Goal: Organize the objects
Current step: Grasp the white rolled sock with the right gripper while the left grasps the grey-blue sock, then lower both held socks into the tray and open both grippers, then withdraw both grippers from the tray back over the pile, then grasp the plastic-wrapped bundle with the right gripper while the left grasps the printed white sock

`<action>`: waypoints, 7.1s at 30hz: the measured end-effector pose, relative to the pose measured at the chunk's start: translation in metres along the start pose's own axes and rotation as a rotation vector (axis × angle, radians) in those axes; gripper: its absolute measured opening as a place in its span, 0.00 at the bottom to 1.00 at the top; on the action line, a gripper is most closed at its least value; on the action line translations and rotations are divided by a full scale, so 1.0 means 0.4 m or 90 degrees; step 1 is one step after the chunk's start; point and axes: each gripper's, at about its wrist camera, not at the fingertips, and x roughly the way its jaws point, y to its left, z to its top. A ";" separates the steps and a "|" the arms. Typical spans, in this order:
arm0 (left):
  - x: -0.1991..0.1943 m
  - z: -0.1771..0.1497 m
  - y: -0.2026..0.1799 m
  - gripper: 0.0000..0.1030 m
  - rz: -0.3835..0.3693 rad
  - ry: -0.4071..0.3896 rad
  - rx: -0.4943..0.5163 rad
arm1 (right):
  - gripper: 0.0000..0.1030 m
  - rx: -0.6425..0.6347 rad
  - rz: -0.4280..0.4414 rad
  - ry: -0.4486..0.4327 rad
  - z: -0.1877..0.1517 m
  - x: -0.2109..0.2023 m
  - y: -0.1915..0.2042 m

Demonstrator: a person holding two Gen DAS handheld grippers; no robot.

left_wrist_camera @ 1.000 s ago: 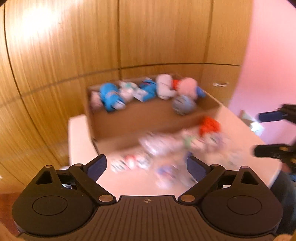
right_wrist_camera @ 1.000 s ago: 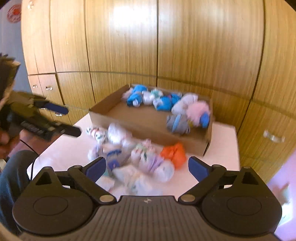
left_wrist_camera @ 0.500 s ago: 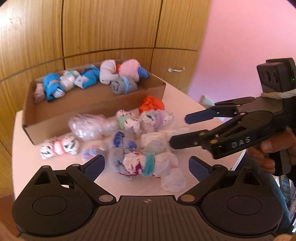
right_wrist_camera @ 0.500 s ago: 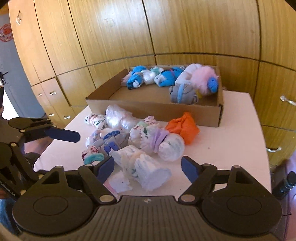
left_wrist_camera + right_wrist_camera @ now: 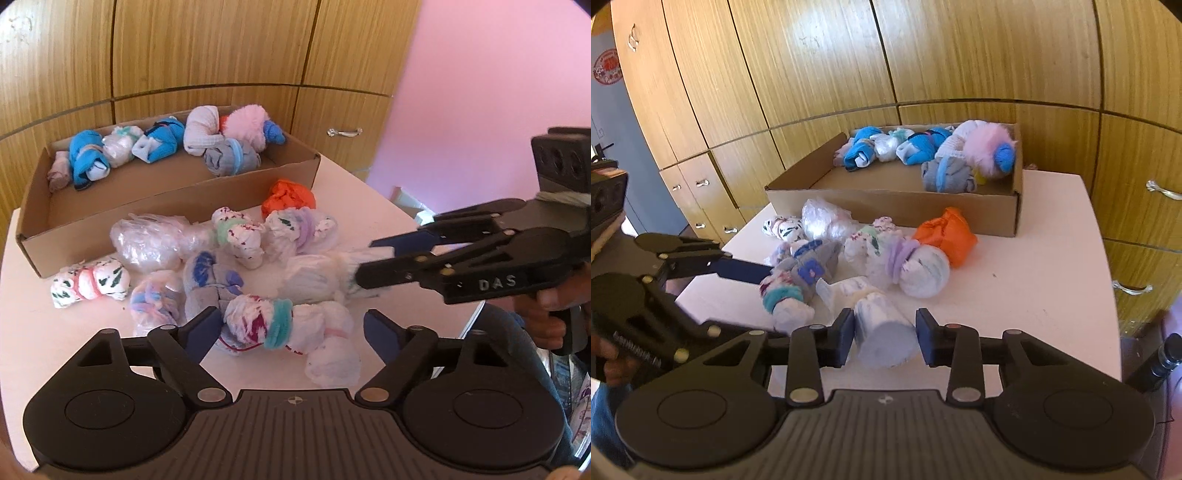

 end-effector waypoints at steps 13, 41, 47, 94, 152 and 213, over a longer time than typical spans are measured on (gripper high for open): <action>0.026 0.017 -0.002 0.81 -0.025 0.005 -0.012 | 0.40 0.012 -0.026 0.001 -0.022 -0.009 -0.036; 0.083 0.094 0.061 0.81 0.051 0.075 -0.025 | 0.45 -0.056 -0.005 0.026 -0.005 0.027 -0.012; 0.117 0.091 0.055 0.70 0.044 0.112 0.015 | 0.35 -0.071 -0.005 0.037 -0.006 0.037 -0.009; 0.323 0.415 0.415 0.48 0.137 0.086 -0.065 | 0.28 -0.166 -0.048 0.065 0.415 0.468 -0.081; -0.091 0.167 0.295 0.79 0.182 0.000 -0.063 | 0.63 -0.109 -0.040 -0.027 0.230 0.026 0.088; 0.019 0.053 0.333 0.50 0.118 0.030 -0.107 | 0.38 -0.249 0.038 0.104 0.224 0.319 0.133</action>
